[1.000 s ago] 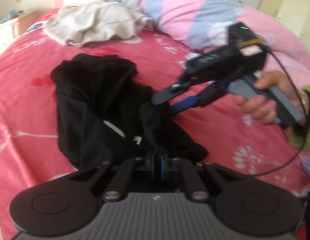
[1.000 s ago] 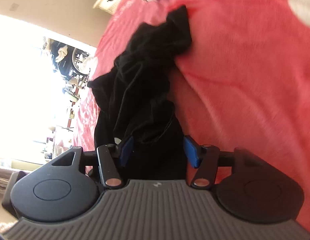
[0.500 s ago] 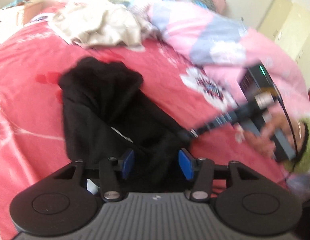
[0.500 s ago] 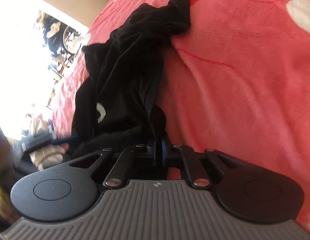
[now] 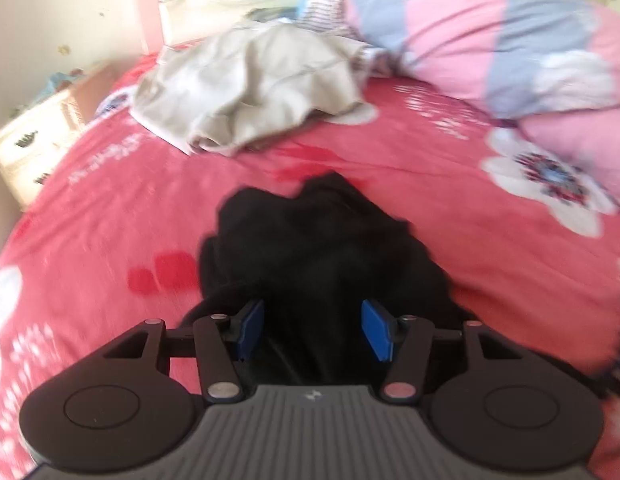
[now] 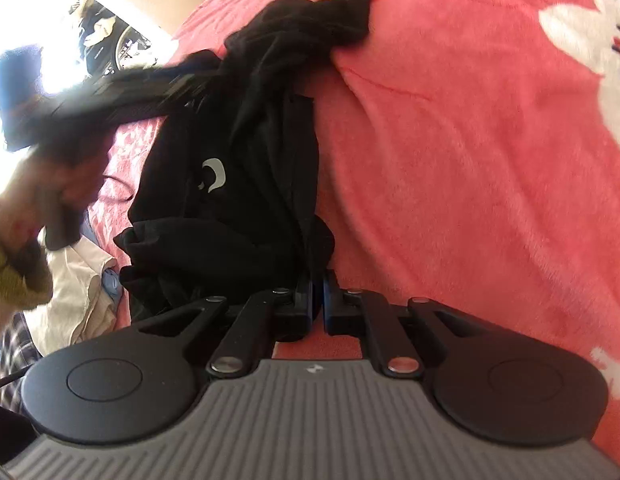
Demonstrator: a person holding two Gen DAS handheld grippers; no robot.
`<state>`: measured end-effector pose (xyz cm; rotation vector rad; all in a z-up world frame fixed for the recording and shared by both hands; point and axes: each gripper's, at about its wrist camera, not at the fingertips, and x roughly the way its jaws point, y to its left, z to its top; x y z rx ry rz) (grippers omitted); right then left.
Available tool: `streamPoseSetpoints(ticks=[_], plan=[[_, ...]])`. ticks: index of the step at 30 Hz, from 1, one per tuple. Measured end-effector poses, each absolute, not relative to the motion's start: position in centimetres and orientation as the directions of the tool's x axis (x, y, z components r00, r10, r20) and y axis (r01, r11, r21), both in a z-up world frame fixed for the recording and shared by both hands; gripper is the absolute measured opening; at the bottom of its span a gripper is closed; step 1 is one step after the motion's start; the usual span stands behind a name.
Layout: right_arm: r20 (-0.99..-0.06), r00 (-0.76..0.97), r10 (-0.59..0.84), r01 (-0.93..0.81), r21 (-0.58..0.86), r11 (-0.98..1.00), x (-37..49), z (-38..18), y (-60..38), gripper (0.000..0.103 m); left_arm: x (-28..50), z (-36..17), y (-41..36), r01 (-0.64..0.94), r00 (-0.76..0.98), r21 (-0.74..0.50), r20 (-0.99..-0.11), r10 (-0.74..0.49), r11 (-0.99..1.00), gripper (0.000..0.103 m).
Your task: Fold clothes
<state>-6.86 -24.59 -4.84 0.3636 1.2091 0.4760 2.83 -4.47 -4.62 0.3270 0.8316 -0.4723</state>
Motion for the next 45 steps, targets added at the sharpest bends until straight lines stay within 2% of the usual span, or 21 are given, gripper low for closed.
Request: streamPoseSetpoints(ticks=[3,5,6,8,10,16,21,24,26,28,30,32,34,35,37,41,42,45], plan=[[-0.801,0.269,0.535,-0.158,0.511,0.845,-7.0,-4.9,-24.6,0.003,4.8,-6.0,-5.0,0.52,0.569,0.122,-0.787,-0.236,0.845,0.057],[-0.801,0.268,0.535,-0.162,0.51,0.845,-7.1,-4.9,-24.6,0.003,5.7,-7.0,-5.2,0.524,0.55,0.111,-0.801,-0.236,0.844,0.051],[-0.8,0.269,0.536,-0.165,0.51,0.844,-7.1,-4.9,-24.7,0.003,5.8,-7.2,-4.8,0.518,0.547,0.094,-0.801,-0.245,0.85,0.04],[-0.798,0.277,0.534,-0.164,0.509,0.845,-7.2,-4.8,-24.9,0.003,5.8,-7.1,-4.1,0.489,0.55,0.053,-0.793,-0.261,0.871,0.026],[-0.796,0.29,0.531,-0.169,0.504,0.847,-7.1,-4.5,-24.9,0.003,5.4,-6.3,-3.0,0.44,0.565,0.0,-0.777,-0.277,0.898,0.018],[-0.79,0.34,0.511,-0.218,0.462,0.86,-7.0,-1.9,-25.7,0.003,3.0,-1.4,2.6,0.284,0.612,-0.19,-0.718,-0.33,0.94,0.016],[-0.782,0.409,0.47,-0.247,0.401,0.882,-7.2,1.2,-27.1,0.003,-1.4,2.6,6.9,0.223,0.644,-0.276,-0.679,-0.353,0.935,0.016],[-0.778,0.437,0.45,-0.271,0.364,0.891,-7.1,2.1,-27.2,0.003,-3.3,1.2,7.9,0.212,0.613,-0.229,-0.726,-0.312,0.95,0.02],[-0.794,0.416,0.443,-0.284,0.35,0.893,-6.6,1.1,-26.7,0.003,-4.0,-0.9,8.2,0.204,0.57,-0.164,-0.781,-0.253,0.965,0.028],[-0.815,0.382,0.435,-0.286,0.343,0.895,-6.2,-0.2,-26.2,0.003,-4.5,-2.3,8.7,0.195,0.541,-0.133,-0.812,-0.22,0.972,0.029],[-0.835,0.342,0.431,-0.274,0.35,0.896,-5.9,-1.3,-25.9,0.004,-5.1,-1.8,9.4,0.202,0.564,-0.136,-0.793,-0.229,0.97,0.034],[-0.835,0.329,0.441,-0.246,0.375,0.894,-5.8,-1.3,-26.5,0.006,-5.3,-0.2,9.6,0.221,0.619,-0.122,-0.749,-0.236,0.967,0.049],[-0.816,0.33,0.475,-0.214,0.425,0.879,-5.6,-1.1,-27.1,0.008,-5.0,1.4,9.3,0.263,0.659,-0.11,-0.705,-0.262,0.958,0.057],[-0.802,0.335,0.494,-0.191,0.455,0.87,-5.3,-1.0,-27.6,0.011,-4.7,2.0,8.9,0.295,0.669,-0.106,-0.687,-0.284,0.95,0.059],[-0.775,0.338,0.533,-0.144,0.518,0.843,-4.8,-0.9,-28.5,0.028,-3.6,2.1,7.2,0.399,0.63,-0.104,-0.691,-0.354,0.911,0.064],[-0.753,0.307,0.582,-0.091,0.585,0.806,-4.0,-2.3,-28.3,0.036,-1.7,-0.3,2.6,0.601,0.48,-0.112,-0.741,-0.469,0.791,0.064],[-0.756,0.299,0.582,-0.083,0.587,0.805,-3.9,-2.7,-28.1,0.04,-1.3,-1.3,1.4,0.644,0.433,-0.115,-0.76,-0.485,0.756,0.064],[-0.76,0.272,0.59,-0.081,0.593,0.801,-3.9,-3.8,-27.3,0.04,-0.5,-4.1,-0.9,0.718,0.328,-0.116,-0.813,-0.481,0.686,0.063]])
